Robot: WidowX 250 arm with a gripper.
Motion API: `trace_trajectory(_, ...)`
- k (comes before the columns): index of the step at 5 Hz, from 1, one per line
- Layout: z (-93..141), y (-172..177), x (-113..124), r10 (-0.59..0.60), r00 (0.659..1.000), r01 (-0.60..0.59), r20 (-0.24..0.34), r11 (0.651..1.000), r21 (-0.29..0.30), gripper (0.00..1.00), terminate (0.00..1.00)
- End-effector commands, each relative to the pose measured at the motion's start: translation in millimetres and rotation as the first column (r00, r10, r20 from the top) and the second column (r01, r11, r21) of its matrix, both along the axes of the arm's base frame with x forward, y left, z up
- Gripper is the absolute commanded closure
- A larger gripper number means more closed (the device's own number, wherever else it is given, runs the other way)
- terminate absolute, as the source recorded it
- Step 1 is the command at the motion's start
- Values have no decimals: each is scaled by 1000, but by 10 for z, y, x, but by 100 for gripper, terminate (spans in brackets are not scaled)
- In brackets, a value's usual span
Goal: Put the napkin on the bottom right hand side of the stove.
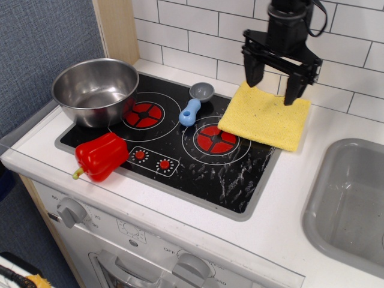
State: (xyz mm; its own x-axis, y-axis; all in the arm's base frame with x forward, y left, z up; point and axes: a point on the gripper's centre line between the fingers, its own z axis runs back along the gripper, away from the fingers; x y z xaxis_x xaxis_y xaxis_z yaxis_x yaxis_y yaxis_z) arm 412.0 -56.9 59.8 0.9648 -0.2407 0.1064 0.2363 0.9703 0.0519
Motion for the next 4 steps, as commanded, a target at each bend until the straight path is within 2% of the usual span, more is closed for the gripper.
trace_trajectory(1,-306,195,63,98,992,-99,-79,995,-1,0,0)
trace_trajectory(2,-527,172,-13,88,986,-89,-139,996,-4,0,0)
trace_trajectory(3,-616,31,-225,18,985,-21,-173,1000,-19,0,0)
trace_trajectory(4,-582,-152,-585,-93,976,93,-198,996,-5,0,0)
